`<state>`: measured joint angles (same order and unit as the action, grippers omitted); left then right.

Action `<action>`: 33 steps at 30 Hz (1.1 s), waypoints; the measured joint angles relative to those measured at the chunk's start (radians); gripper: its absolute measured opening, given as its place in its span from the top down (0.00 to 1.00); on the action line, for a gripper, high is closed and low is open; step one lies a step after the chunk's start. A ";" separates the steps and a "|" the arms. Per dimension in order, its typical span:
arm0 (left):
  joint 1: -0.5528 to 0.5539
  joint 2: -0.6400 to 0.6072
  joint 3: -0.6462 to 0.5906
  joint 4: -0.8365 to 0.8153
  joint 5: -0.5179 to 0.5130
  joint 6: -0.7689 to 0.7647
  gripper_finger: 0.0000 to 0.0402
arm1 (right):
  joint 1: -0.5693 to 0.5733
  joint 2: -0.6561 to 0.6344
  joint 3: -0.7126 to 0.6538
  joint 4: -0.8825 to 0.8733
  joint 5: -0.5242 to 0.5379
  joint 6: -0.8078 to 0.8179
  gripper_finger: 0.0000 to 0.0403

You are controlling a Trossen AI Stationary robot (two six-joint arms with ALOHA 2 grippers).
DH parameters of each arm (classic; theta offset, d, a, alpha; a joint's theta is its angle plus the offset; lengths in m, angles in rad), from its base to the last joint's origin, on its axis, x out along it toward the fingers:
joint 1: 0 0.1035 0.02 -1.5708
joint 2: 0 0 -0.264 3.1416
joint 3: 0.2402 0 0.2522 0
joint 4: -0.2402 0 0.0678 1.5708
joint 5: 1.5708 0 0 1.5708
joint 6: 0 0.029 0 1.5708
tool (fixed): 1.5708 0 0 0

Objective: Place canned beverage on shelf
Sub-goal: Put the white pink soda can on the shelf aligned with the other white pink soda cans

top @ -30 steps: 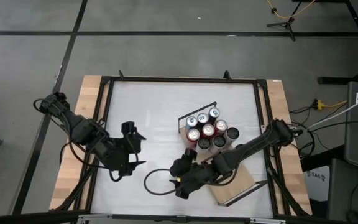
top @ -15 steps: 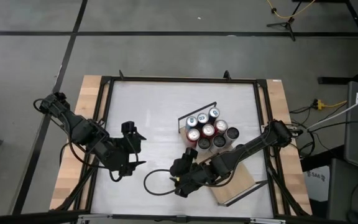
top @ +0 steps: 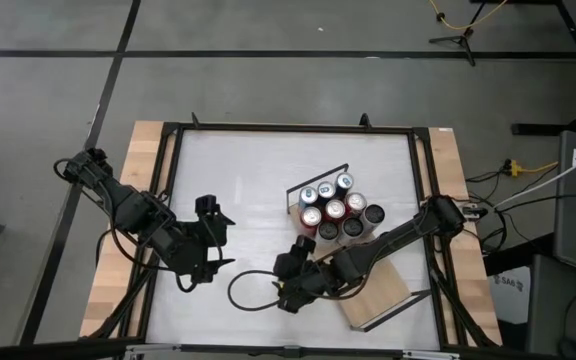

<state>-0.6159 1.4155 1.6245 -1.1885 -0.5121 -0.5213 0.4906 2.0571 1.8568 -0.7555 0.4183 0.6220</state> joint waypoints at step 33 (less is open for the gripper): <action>0.000 0.000 0.000 0.000 0.000 0.000 0.04 | -0.041 -0.002 0.179 -0.088 -0.189 -0.347 0.24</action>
<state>-0.6159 1.4155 1.6245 -1.1886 -0.5120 -0.5208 0.4496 2.0552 2.0354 -0.8440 0.2290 0.2750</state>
